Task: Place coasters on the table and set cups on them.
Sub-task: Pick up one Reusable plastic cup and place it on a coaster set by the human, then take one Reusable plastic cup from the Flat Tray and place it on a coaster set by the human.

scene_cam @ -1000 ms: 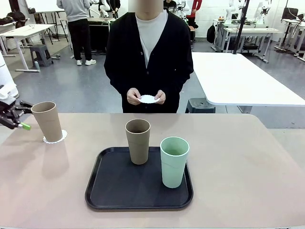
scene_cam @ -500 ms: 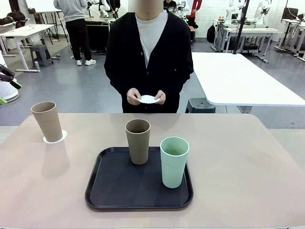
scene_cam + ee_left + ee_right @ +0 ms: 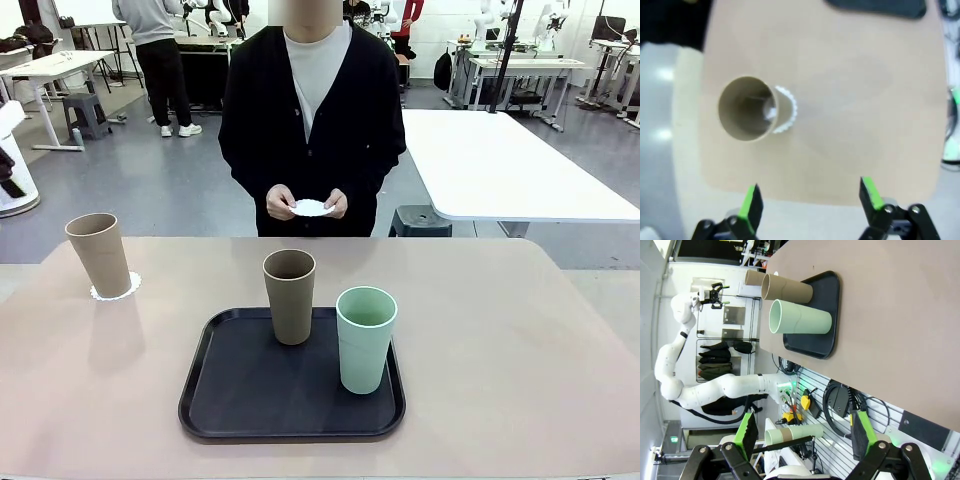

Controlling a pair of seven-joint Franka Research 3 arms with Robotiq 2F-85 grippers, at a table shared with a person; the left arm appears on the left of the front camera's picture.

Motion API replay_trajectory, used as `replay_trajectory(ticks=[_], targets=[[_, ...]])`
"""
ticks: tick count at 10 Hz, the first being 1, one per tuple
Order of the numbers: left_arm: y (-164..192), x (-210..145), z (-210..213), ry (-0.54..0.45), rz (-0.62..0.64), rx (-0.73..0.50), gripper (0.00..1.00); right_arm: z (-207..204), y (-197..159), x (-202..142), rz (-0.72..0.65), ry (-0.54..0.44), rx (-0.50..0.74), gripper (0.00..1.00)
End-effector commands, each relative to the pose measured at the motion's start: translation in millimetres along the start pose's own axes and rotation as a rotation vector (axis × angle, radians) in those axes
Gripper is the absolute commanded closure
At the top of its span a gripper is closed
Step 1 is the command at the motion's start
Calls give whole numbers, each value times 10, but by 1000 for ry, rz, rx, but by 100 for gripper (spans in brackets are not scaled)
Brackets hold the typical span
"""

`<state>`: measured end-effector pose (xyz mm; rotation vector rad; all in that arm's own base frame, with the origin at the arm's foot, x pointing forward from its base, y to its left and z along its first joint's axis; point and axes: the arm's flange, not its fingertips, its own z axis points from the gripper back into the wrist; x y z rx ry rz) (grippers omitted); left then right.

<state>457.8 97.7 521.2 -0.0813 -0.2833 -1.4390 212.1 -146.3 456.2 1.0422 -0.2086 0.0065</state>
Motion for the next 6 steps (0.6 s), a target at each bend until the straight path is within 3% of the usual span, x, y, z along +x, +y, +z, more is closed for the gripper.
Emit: replay_trajectory(ticks=[1,3,4,6], targets=[[-239,222,11,-5,136,-63,0,-4,1,10,17,-12,23,0],[-211,293,-12,-135,153,-33,0,-4,1,10,17,-12,23,0],[-253,217,-23,5,123,-67,0,-4,1,10,17,-12,23,0],[-253,217,-23,5,123,-67,0,-4,1,10,17,-12,23,0]])
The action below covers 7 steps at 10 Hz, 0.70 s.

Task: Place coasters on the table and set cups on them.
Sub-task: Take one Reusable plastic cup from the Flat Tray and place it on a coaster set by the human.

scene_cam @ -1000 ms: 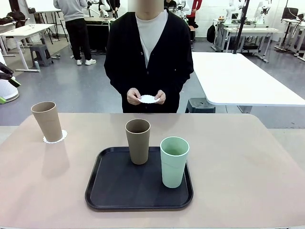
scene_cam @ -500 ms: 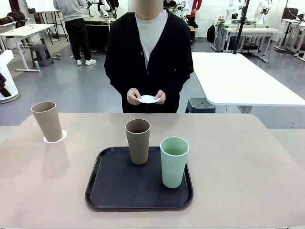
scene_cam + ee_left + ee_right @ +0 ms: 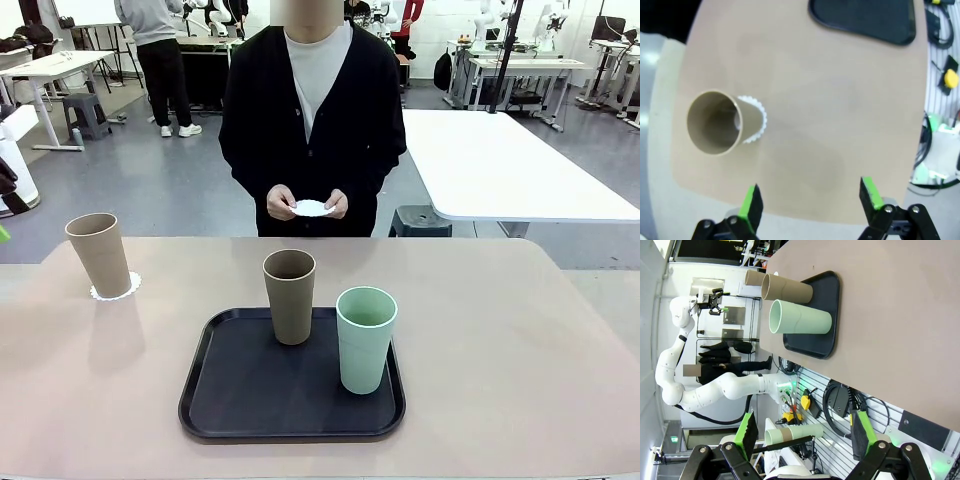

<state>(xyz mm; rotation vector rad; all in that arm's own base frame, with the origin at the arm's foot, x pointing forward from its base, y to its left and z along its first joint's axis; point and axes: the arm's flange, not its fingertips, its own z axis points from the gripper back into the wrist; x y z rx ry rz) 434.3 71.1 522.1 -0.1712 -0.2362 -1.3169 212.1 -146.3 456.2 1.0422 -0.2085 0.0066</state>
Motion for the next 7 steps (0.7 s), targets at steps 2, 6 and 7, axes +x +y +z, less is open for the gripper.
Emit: replay_trajectory(ticks=[2,6,7], targets=[[16,-16,-4,25,-10,9,0,-4,1,10,17,-12,23,0],[2,-18,1,11,-5,0,0,-4,1,10,17,-12,23,0],[-329,-111,-192,16,200,156,0,-4,1,10,17,-12,23,0]])
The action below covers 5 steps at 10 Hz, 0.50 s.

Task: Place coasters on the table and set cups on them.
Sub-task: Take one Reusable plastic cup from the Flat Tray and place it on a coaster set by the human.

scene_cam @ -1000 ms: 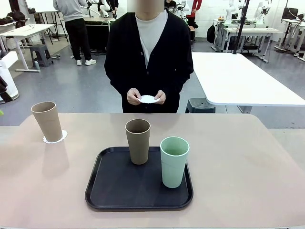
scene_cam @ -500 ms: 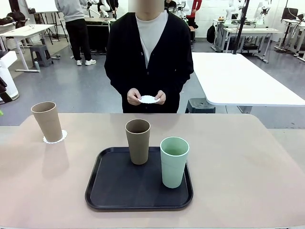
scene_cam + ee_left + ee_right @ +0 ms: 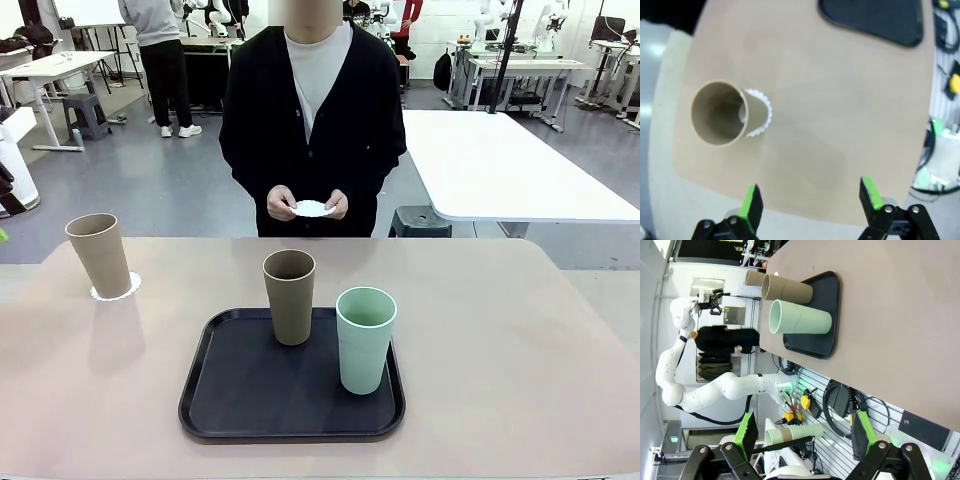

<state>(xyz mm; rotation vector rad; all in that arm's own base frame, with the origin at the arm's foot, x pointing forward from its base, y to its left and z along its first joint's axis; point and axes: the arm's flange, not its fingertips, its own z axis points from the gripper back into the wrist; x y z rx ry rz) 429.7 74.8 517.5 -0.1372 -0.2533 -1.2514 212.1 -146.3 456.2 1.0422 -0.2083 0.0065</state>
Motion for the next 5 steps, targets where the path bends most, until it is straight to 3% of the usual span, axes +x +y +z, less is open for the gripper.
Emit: replay_trajectory(ticks=[1,3,5], targets=[[-480,-103,-146,103,277,204,0,-4,1,10,17,-12,23,0],[-917,-58,-73,181,532,127,0,-4,1,10,17,-12,23,0],[-1167,108,-70,137,639,128,0,-4,1,10,17,-12,23,0]])
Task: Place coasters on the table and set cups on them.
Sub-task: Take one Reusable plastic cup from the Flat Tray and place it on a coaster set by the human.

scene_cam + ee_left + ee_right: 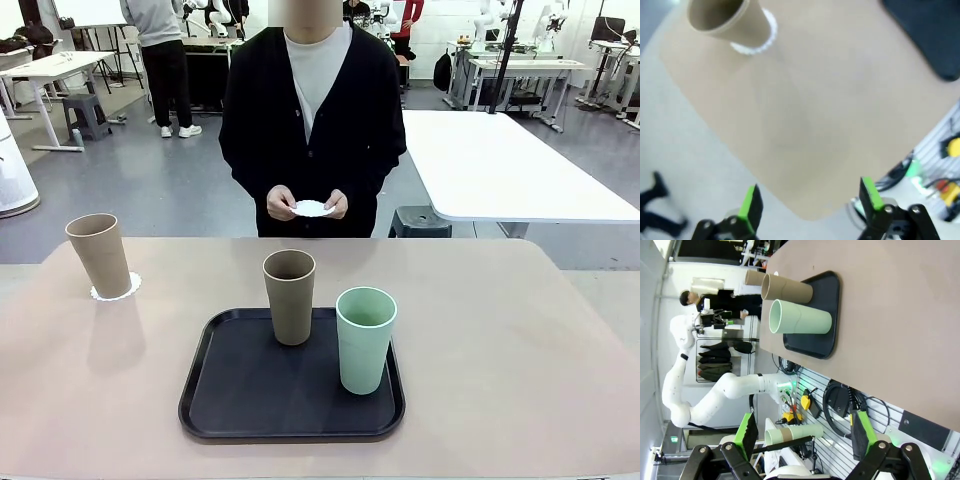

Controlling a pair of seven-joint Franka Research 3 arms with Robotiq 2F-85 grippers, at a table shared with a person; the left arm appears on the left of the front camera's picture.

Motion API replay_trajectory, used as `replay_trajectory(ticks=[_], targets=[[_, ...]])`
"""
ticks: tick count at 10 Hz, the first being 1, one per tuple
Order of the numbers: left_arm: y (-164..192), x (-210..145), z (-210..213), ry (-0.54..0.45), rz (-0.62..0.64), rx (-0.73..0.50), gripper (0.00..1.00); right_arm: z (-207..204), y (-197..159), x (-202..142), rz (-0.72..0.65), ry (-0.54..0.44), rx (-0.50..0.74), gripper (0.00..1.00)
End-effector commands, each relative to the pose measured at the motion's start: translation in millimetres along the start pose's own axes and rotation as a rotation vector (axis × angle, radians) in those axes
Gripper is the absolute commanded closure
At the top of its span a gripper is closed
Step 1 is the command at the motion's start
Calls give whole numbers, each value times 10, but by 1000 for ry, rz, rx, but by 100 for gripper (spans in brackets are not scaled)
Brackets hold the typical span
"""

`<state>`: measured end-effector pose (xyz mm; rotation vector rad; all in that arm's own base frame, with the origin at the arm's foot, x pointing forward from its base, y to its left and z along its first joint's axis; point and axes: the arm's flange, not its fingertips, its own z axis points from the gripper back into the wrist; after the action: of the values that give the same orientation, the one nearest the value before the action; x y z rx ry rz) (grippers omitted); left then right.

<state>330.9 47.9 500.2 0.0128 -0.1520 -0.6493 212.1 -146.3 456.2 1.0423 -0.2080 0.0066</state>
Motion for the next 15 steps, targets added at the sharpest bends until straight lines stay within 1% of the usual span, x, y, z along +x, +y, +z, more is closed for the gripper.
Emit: replay_trajectory(ticks=[1,2,4,5,7,8,9,10,11,12,13,14,15], targets=[[-314,136,113,11,57,-79,0,-4,1,10,17,-12,23,0],[-398,299,88,-38,66,-180,0,-4,1,10,17,-12,23,0],[-465,532,-47,-79,72,-199,0,-4,1,10,17,-12,23,0],[-495,247,69,-12,54,-146,0,-4,1,10,17,-12,23,0],[-495,247,69,-12,54,-146,0,-4,1,10,17,-12,23,0],[-544,387,20,-32,47,-174,0,-4,1,10,17,-12,23,0],[-288,187,-19,-200,105,-477,0,-4,1,10,17,-12,23,0],[-32,35,-17,-297,174,-666,0,-4,1,10,17,-12,23,0],[244,-88,22,-342,245,-814,0,-4,1,10,17,-12,23,0],[468,-245,-53,-386,346,-925,0,-4,1,10,17,-12,23,0],[618,-462,-140,-432,355,-983,0,-4,1,10,17,-12,23,0],[792,-679,-141,-497,371,-1028,0,-4,1,10,17,-12,23,0],[1053,-898,-144,-540,438,-1064,0,-4,1,10,17,-12,23,0]])
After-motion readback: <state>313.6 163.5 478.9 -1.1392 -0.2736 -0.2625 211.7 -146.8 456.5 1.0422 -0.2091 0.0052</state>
